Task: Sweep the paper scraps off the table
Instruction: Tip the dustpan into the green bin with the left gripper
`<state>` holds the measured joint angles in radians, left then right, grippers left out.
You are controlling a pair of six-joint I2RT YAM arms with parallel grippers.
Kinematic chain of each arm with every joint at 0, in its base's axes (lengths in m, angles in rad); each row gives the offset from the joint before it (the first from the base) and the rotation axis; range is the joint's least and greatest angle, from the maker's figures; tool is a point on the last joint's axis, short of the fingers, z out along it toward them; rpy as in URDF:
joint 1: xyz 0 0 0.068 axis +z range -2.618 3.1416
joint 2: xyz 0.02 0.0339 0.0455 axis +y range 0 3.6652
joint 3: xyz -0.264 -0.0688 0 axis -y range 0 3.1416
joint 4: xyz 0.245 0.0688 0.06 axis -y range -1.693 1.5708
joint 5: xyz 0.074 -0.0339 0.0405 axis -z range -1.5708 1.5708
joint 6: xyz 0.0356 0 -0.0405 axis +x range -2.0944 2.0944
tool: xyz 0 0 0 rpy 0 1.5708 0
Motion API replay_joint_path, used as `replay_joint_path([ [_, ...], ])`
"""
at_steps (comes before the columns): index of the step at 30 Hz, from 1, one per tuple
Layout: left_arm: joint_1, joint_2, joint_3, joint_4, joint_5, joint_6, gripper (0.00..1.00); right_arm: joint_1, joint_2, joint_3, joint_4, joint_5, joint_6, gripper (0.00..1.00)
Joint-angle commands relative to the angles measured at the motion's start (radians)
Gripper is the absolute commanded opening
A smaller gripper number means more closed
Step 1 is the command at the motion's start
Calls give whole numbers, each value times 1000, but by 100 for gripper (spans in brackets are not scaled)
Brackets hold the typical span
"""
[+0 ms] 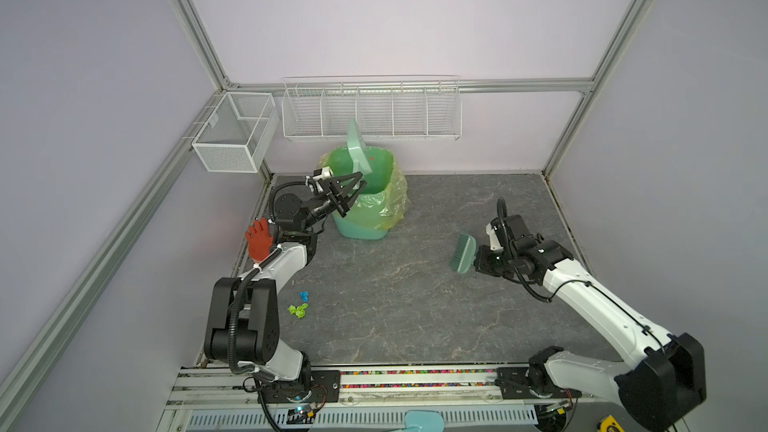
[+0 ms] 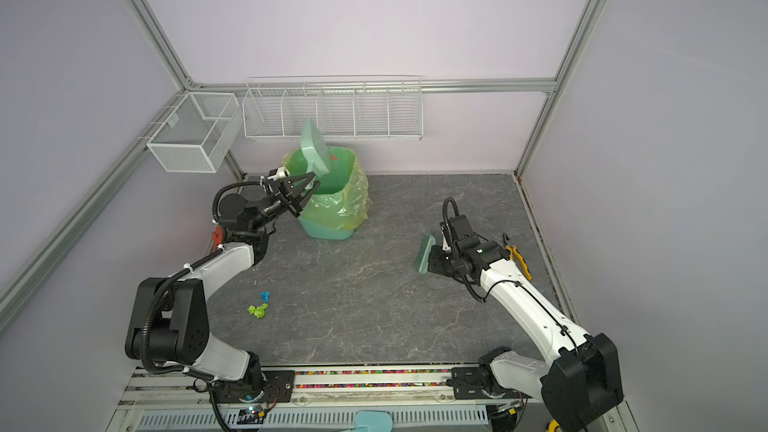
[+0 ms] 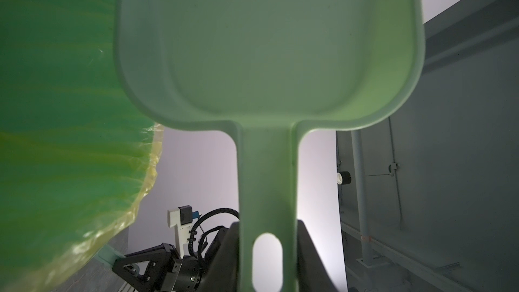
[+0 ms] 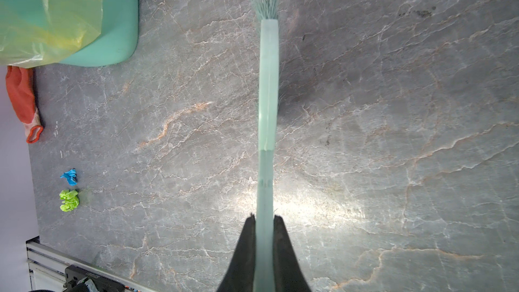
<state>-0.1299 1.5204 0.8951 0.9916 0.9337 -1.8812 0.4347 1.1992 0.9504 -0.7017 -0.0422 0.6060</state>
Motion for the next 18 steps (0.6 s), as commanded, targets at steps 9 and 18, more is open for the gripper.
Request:
replay_joint_path([
  [9,6,-224,340,-1313,-34,1032,0,11,-26,9,61,-24,51,7],
  [18,6,-284,369,-1554,-188,1228,0,123,-12,0,117,-42,112,7],
])
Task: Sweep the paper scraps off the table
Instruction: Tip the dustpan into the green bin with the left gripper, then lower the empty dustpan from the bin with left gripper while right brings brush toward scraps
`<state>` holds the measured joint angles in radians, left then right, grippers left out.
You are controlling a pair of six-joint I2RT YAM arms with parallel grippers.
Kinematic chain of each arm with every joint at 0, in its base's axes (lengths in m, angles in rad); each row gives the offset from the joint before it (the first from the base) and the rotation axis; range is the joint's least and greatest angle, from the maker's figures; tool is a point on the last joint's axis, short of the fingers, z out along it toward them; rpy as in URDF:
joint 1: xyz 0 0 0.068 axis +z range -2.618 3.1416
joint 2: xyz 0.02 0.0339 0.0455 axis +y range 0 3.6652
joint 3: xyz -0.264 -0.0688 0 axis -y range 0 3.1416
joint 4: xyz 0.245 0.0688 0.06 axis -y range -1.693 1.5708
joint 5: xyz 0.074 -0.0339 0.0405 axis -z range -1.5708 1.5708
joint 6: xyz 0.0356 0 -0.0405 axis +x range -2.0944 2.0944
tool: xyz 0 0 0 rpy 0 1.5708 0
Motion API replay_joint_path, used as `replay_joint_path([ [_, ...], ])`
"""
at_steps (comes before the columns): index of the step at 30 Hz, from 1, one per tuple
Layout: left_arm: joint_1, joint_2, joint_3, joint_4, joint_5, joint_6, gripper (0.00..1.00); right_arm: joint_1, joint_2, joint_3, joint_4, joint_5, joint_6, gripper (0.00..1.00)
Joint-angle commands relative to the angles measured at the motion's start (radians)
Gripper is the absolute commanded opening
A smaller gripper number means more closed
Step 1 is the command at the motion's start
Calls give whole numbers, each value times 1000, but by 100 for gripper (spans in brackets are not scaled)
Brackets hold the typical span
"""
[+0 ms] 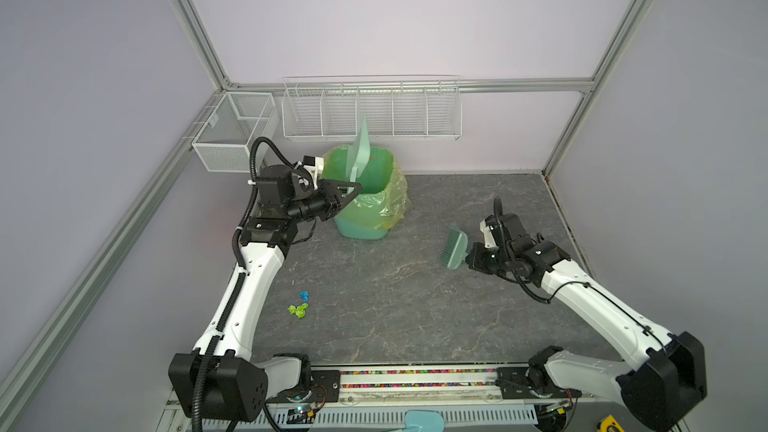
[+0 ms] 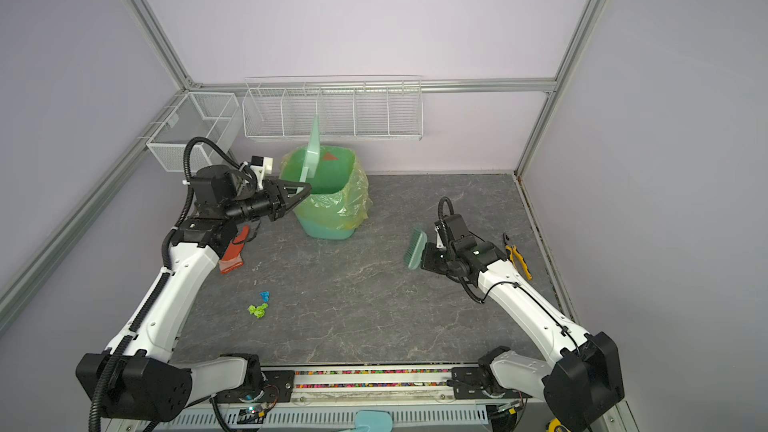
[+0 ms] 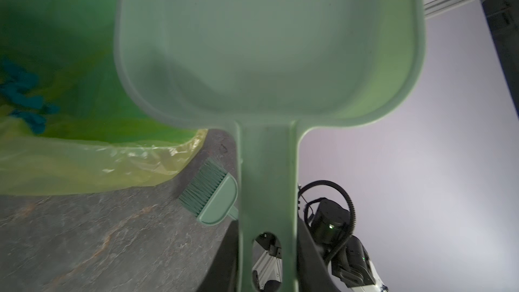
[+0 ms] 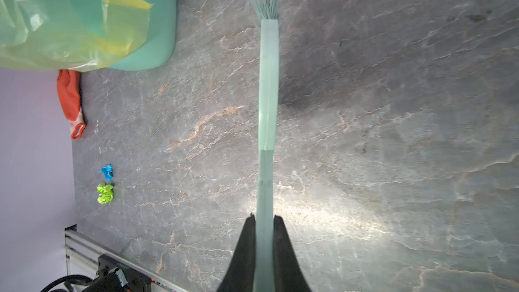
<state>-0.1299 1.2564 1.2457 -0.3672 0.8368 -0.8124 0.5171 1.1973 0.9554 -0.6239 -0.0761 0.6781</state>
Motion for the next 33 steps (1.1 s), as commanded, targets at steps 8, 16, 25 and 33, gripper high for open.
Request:
replay_joint_path([
  [8,6,-72,64,-367,-279,292,0,172,40,37,87,-21,93,7],
  [16,6,-133,43,-419,-393,356,0,321,196,177,129,-69,126,7],
  [25,6,-231,25,-422,-411,377,0,482,461,408,237,-157,149,7],
  [33,6,-288,-11,-523,-524,433,0,525,692,591,404,-302,215,7],
])
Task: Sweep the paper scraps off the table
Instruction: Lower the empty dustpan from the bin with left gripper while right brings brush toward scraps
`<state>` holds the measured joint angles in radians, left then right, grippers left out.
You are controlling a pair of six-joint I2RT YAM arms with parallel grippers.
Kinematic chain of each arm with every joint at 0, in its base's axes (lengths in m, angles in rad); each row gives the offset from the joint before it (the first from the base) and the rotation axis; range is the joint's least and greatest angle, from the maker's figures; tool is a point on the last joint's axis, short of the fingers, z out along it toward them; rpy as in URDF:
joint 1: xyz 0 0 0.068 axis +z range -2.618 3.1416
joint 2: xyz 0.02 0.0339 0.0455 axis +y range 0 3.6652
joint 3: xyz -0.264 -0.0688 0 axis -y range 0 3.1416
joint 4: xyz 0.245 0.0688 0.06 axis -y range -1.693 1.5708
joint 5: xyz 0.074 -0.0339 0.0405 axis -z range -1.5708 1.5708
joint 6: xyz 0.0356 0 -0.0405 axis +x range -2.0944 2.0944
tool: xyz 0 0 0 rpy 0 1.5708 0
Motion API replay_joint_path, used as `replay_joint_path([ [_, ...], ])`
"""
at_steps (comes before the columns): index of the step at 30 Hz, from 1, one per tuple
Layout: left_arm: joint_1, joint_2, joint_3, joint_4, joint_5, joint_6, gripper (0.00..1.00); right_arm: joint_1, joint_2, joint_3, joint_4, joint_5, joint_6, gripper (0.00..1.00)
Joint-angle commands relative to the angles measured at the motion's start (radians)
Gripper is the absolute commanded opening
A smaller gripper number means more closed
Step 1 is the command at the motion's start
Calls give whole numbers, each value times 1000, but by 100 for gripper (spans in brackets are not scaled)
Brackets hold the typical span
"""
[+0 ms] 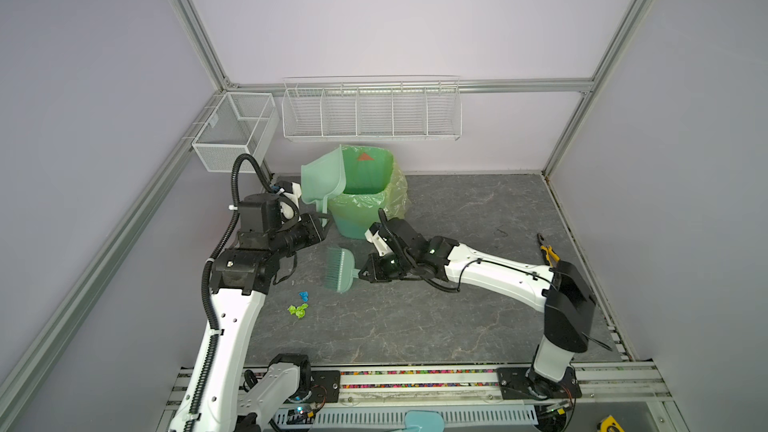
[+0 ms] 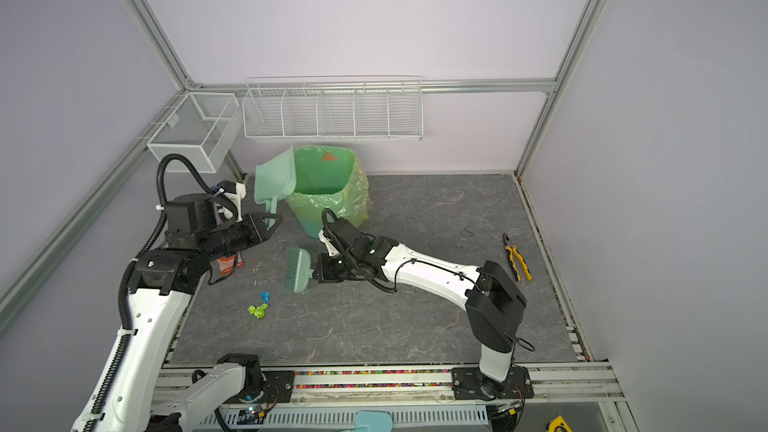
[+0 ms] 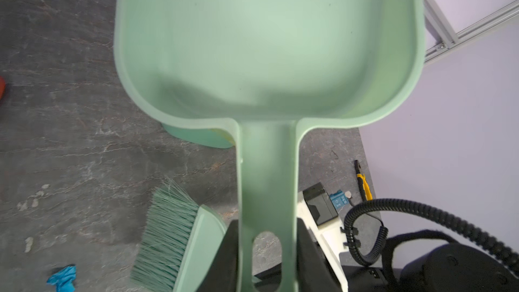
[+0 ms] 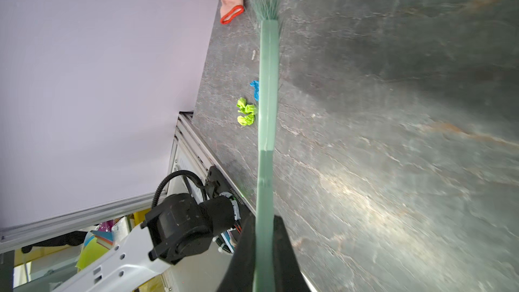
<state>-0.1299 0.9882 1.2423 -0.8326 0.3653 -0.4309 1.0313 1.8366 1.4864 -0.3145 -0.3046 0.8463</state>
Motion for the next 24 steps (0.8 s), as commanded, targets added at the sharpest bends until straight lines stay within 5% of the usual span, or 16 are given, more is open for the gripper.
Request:
replay_joint_path([
  [1,6,-24,-7,-63,-53,53,0,17,85,96,88,-79,46,7],
  [17,6,-40,-20,-68,-45,57,0,96,437,468,61,-186,131,7],
  [24,6,-49,-28,-68,-49,58,0,106,502,498,-18,-177,148,7],
])
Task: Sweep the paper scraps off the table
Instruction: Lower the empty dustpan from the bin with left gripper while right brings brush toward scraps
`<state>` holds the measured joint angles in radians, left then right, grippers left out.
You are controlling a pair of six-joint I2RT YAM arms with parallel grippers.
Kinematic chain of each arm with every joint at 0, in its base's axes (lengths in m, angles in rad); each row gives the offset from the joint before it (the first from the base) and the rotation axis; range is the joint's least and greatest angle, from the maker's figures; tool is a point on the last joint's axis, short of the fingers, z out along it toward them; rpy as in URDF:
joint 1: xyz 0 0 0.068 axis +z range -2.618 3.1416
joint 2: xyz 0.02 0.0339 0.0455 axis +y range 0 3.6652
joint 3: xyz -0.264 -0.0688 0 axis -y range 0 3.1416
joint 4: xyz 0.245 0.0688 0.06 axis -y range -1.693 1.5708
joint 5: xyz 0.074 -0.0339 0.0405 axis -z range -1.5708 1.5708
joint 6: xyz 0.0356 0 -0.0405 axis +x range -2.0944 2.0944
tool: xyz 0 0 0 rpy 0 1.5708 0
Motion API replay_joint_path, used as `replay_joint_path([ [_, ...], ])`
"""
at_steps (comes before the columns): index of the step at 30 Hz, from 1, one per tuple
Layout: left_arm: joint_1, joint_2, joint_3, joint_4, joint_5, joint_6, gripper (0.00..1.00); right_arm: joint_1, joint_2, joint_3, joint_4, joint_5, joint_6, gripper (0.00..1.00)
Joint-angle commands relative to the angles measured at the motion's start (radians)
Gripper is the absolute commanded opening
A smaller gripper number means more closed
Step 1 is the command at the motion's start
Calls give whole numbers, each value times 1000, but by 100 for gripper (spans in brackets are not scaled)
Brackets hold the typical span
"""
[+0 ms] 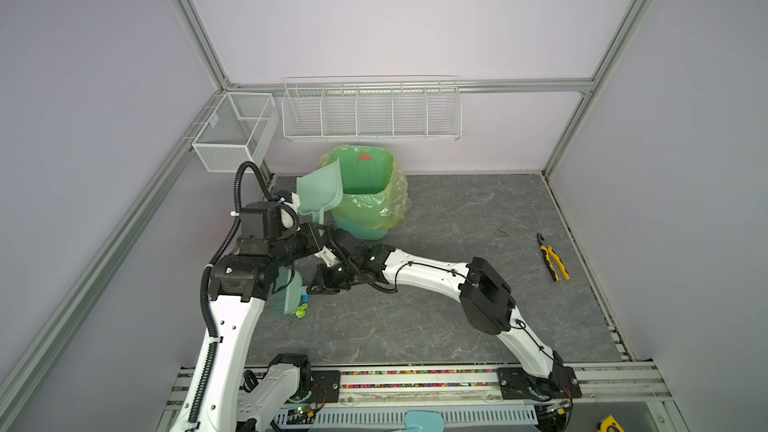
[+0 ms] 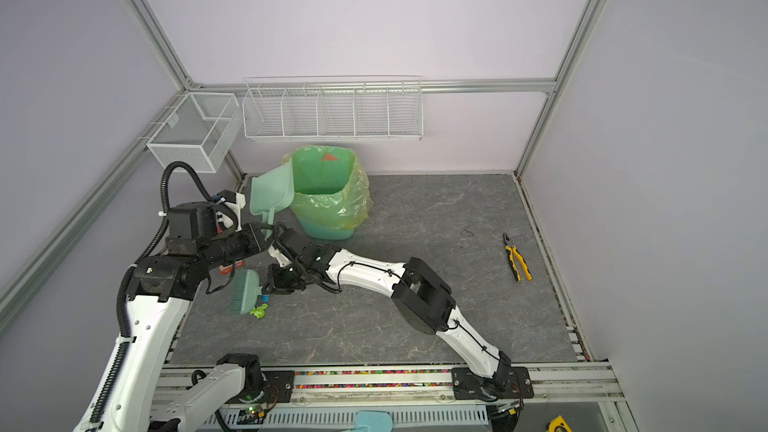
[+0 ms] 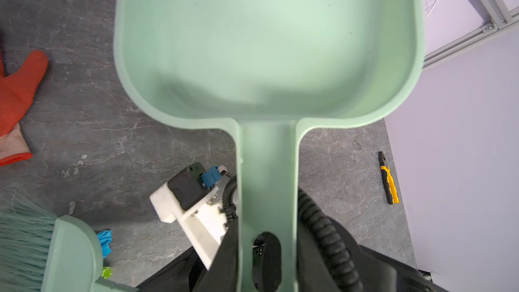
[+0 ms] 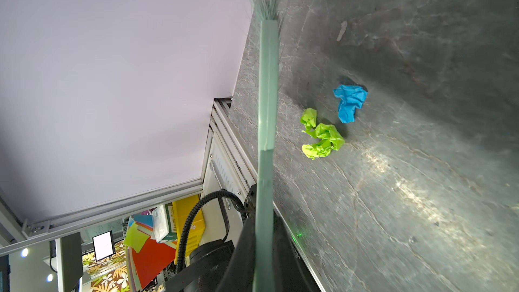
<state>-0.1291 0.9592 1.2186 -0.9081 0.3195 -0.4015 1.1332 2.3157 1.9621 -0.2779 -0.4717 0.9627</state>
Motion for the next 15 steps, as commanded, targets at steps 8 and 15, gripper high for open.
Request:
replay_joint_path([
  [8,5,-22,-15,-1,-12,38,0,-34,-36,-117,-110,42,24,7],
  [15,3,-37,-43,-14,-15,36,0,-79,-190,-373,-97,107,7,7],
])
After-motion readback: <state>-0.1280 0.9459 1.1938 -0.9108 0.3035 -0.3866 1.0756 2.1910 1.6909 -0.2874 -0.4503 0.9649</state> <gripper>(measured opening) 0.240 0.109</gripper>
